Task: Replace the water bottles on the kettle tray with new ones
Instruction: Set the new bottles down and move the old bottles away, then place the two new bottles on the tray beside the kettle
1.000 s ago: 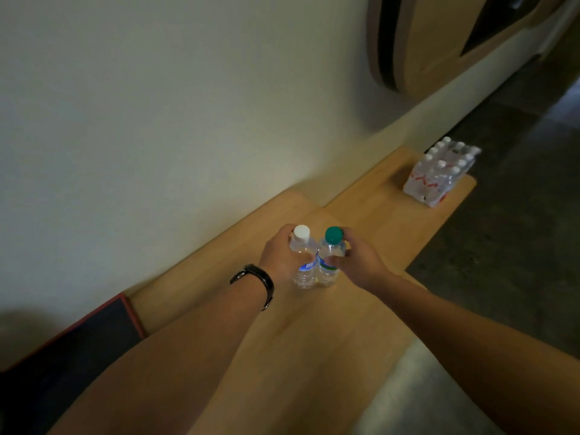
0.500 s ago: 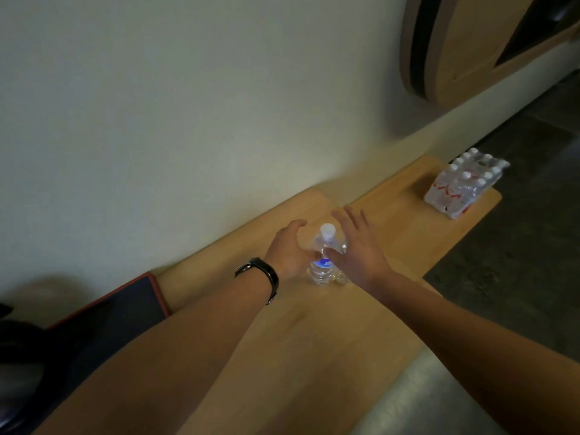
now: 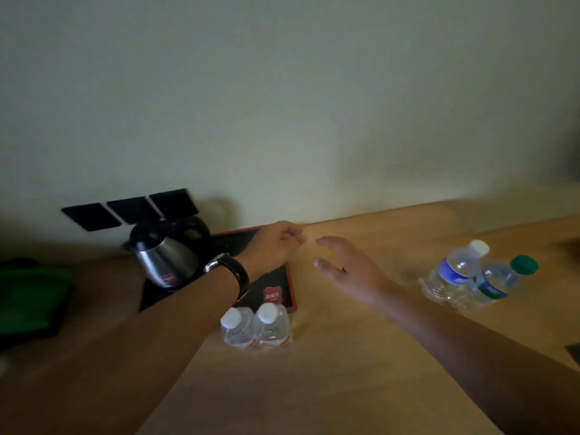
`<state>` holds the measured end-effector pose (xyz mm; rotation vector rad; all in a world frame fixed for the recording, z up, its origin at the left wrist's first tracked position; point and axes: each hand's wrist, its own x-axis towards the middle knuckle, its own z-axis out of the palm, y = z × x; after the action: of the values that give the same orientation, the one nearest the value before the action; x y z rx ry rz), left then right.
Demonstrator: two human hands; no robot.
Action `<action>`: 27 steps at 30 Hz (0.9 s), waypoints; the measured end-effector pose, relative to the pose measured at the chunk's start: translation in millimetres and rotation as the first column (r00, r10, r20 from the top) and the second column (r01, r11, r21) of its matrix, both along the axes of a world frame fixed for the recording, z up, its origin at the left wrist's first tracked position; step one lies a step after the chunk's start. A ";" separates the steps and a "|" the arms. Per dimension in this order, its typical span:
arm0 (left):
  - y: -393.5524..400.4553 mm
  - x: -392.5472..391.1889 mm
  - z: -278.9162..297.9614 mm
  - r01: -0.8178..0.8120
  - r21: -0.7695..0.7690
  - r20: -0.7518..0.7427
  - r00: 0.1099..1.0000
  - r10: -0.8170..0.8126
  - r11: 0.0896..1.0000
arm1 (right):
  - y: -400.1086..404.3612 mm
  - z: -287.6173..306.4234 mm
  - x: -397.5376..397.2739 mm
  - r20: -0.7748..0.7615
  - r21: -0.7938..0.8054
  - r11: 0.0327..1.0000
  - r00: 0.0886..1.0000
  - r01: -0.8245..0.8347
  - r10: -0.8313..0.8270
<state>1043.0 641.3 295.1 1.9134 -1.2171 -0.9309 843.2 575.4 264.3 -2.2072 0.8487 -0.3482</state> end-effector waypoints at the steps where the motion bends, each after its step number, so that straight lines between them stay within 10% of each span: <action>1: 17.4 11.6 -2.4 -0.046 -0.013 -0.020 0.999 0.045 0.999 | 8.6 -4.9 10.7 0.003 0.049 0.998 0.999 -0.037 0.037; 10: 124.2 54.8 -31.6 -0.215 0.174 -0.341 0.902 0.264 0.961 | 68.6 -49.2 54.5 0.011 0.369 0.895 0.965 -0.248 0.263; 16: 153.0 49.4 -63.0 0.037 0.162 -0.078 0.997 -0.025 0.986 | 79.9 -63.9 58.5 -0.061 0.303 0.913 0.951 -0.273 0.304; 27: 159.1 46.8 -88.5 -0.070 0.034 -0.108 0.991 0.073 0.997 | 75.6 -61.3 63.8 0.018 0.252 0.947 0.980 -0.198 0.200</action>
<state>1089.7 800.4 206.6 1.8905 -1.0700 -1.0068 907.1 651.1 202.9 -2.0328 0.6286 -0.1254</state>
